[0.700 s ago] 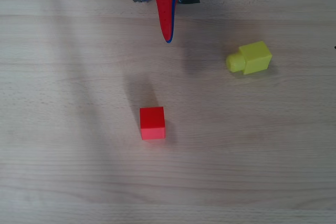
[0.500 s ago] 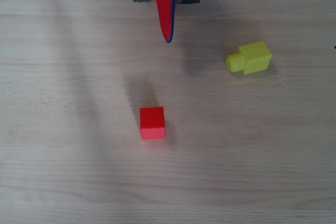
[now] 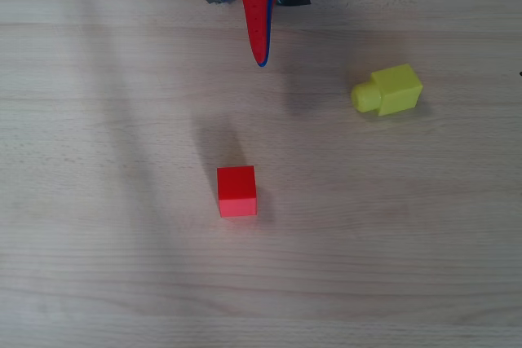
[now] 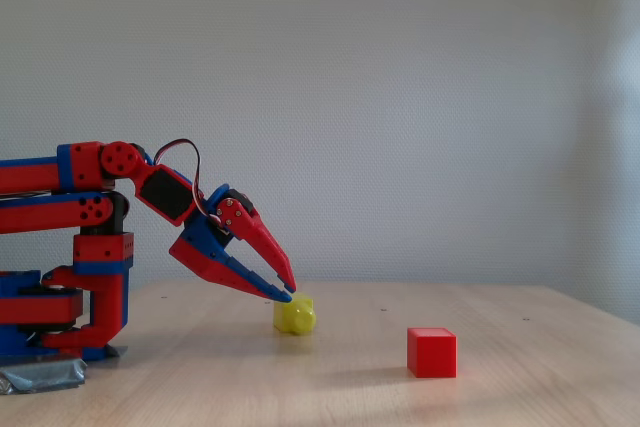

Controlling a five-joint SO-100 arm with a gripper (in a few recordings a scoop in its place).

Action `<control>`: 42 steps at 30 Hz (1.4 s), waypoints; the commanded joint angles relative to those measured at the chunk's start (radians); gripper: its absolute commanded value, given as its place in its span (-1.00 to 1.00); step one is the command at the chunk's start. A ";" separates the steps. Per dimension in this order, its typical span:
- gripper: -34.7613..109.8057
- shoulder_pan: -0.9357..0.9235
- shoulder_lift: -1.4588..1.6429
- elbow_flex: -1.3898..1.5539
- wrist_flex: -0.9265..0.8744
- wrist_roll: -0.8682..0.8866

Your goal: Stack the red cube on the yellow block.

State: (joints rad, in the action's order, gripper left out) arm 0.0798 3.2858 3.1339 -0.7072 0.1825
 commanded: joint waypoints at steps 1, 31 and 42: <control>-0.52 0.005 0.020 -0.021 -0.025 0.011; -0.52 -0.009 0.020 -0.020 -0.025 0.026; -0.48 -0.014 0.006 -0.025 -0.018 0.037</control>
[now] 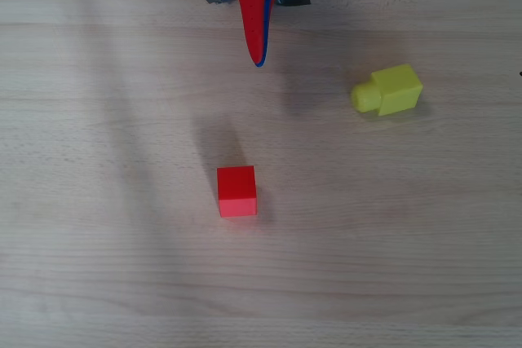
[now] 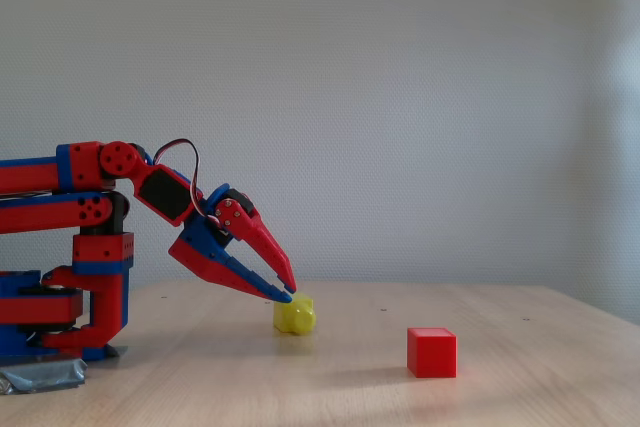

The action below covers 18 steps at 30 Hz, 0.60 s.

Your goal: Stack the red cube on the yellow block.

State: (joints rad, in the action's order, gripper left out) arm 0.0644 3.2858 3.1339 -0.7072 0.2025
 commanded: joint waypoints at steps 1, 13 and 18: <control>-0.45 0.000 -0.003 -0.026 -0.014 0.018; -0.33 0.002 -0.160 -0.041 0.143 0.006; -0.27 -0.017 -0.268 -0.074 0.245 0.023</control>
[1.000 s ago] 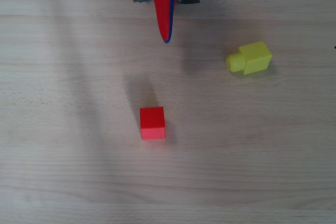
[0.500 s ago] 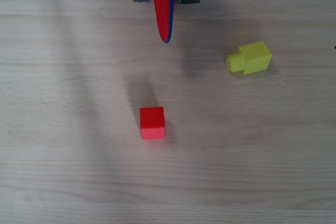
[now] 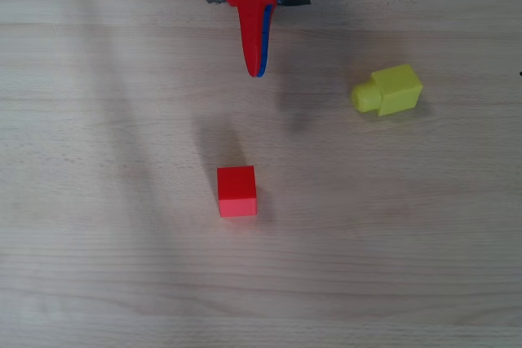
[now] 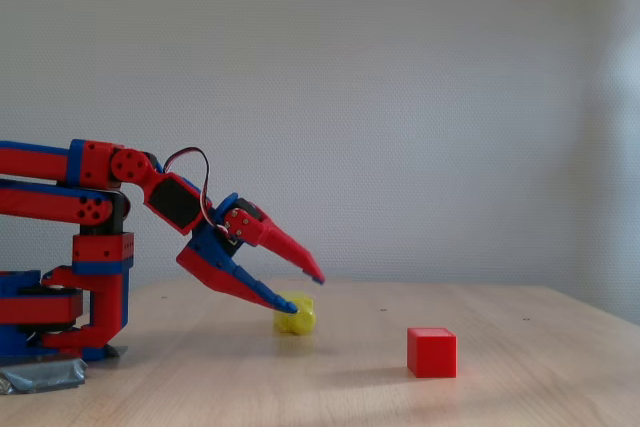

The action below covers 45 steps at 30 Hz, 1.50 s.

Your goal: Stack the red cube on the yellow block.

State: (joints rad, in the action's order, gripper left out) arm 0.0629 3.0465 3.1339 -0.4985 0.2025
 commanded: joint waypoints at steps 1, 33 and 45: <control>-0.25 -0.021 -0.054 -0.095 0.044 0.034; 0.01 -0.115 -1.480 -1.529 -0.221 -0.081; 0.09 -0.117 -1.661 -1.752 -0.333 -0.087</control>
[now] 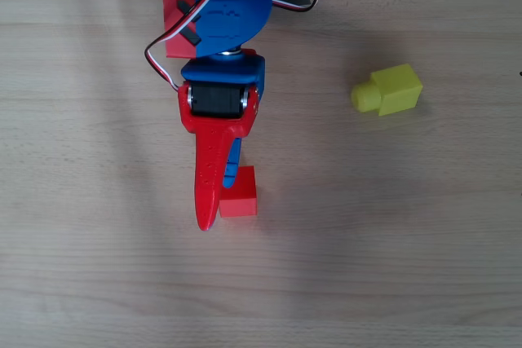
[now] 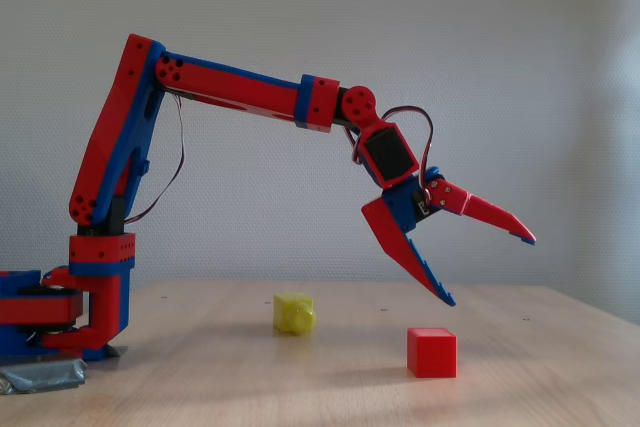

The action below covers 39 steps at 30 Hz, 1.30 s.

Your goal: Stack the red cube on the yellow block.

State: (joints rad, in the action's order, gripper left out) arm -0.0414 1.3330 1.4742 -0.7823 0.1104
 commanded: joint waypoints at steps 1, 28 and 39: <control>0.11 -0.012 0.055 -0.097 -0.081 0.006; 0.18 0.038 0.020 -0.314 -0.538 -0.044; 0.30 0.029 -0.155 -0.417 -0.617 -0.058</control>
State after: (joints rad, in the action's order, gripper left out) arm -0.0138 1.1321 1.1321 -1.3668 0.0430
